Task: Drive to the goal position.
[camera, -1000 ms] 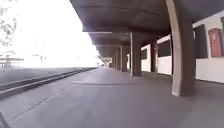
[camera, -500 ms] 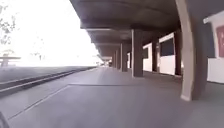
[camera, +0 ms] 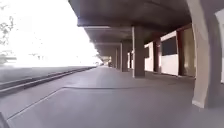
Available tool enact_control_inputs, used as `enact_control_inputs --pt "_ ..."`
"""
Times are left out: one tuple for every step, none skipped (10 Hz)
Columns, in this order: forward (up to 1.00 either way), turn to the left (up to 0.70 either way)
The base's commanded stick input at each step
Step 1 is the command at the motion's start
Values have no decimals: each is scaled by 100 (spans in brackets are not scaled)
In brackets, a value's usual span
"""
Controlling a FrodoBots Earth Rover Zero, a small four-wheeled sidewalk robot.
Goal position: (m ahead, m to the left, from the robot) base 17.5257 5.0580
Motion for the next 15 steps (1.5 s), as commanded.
enact_control_inputs --pt "70 0" --pt "70 0" --pt "70 0" --pt "70 0" --pt "70 0" --pt "70 0" --pt "70 0" --pt "70 0" --pt "70 0" --pt "70 0" --pt "70 0" --pt "70 0" --pt "70 0" --pt "70 0" --pt "70 0"
